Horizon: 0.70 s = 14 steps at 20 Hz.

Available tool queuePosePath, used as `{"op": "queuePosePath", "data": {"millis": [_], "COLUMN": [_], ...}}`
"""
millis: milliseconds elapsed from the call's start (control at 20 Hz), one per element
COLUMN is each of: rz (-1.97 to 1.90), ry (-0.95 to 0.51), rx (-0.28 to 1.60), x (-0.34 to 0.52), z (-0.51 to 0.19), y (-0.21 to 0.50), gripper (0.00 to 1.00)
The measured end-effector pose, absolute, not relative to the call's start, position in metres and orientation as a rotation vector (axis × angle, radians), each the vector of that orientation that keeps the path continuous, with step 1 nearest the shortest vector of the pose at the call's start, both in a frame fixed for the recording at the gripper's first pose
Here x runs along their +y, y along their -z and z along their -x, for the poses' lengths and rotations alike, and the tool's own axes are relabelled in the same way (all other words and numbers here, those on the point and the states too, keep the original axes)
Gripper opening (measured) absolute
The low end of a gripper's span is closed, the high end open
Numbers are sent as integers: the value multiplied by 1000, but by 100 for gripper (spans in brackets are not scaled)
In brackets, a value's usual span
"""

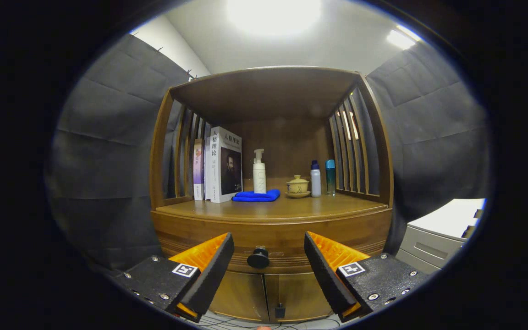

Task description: Pull open the drawer, take out the items inside it, and place them on the countertop above the cabinet.

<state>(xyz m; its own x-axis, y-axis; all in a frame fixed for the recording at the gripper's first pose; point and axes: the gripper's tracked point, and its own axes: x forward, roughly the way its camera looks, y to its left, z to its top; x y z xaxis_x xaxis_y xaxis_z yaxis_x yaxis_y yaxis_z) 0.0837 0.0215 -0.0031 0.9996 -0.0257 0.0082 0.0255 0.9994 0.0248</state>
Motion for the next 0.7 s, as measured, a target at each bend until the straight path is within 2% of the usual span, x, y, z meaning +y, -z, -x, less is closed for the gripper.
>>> {"op": "queuePosePath", "data": {"millis": [300, 700], "rz": [-82, -65], "ry": [83, 35], "rx": [82, 171], "x": [23, 52], "z": [-124, -156], "y": [35, 76], "gripper": [96, 95]}}
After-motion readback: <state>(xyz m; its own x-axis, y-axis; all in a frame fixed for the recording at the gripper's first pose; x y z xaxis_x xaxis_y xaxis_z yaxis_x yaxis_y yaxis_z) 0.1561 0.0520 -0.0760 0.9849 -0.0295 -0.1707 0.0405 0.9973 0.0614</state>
